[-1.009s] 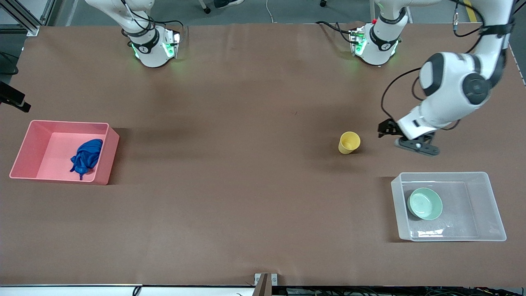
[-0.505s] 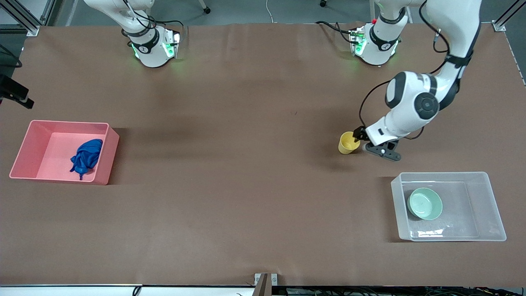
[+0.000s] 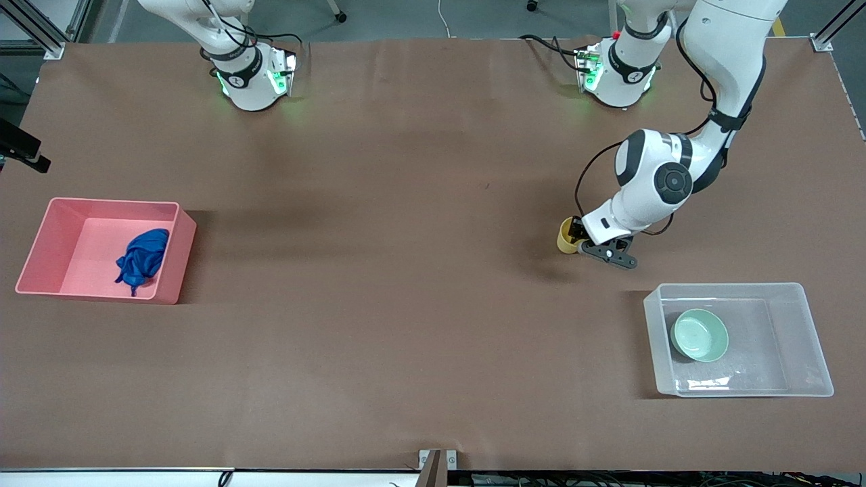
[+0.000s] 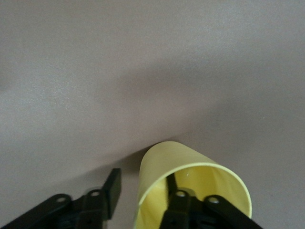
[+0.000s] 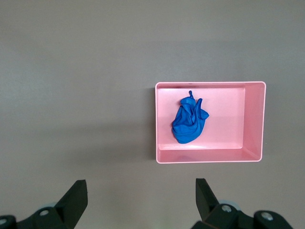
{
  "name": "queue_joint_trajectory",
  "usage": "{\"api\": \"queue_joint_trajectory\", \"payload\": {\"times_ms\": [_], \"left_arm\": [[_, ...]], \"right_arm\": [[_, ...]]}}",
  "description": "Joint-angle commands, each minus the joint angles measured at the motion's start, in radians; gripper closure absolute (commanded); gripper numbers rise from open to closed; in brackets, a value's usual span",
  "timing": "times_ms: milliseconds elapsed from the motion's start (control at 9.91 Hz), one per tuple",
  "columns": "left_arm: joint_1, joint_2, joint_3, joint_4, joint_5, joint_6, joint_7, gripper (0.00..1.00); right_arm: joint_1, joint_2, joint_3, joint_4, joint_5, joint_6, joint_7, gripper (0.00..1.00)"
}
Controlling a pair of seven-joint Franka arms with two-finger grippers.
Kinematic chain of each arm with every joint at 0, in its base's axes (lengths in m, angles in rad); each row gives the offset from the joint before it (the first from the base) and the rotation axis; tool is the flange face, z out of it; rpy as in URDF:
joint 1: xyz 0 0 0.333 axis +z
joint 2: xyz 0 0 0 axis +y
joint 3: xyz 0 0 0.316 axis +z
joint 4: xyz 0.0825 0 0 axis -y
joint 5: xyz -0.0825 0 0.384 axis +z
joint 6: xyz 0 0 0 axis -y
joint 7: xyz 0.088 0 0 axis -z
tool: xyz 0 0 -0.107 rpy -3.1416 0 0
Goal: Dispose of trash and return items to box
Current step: 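Grasp the yellow cup with the left gripper, then carry the yellow cup with the left gripper and set it in the green bowl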
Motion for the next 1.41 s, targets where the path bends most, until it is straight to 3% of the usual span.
{"api": "queue_joint_trajectory", "payload": {"times_ms": [0,202,404,908,1110,1312], "left_arm": [[0.0,-0.053,-0.009,-0.012,0.019,-0.115,-0.002,1.0],[0.009,-0.11,-0.005,0.058,0.019,-0.264,0.019,1.0],[0.016,-0.081,0.058,0.286,0.019,-0.457,0.065,1.0],[0.008,0.201,0.282,0.782,0.045,-0.489,0.188,1.0],[0.002,0.298,0.361,0.867,0.029,-0.521,0.205,1.0],[0.011,0.385,0.394,0.922,0.024,-0.518,0.239,1.0]], "right_arm": [[0.015,0.003,-0.008,0.012,-0.007,-0.013,0.013,0.0],[0.013,0.003,-0.008,0.01,-0.007,-0.013,0.013,0.0],[0.013,0.003,-0.004,0.01,-0.007,-0.012,0.012,0.0],[0.012,0.003,-0.005,0.01,-0.007,-0.013,0.012,0.0],[0.013,0.003,-0.004,0.01,-0.007,-0.015,0.012,0.0],[0.013,0.003,-0.004,0.01,-0.007,-0.015,0.012,0.0]]}}
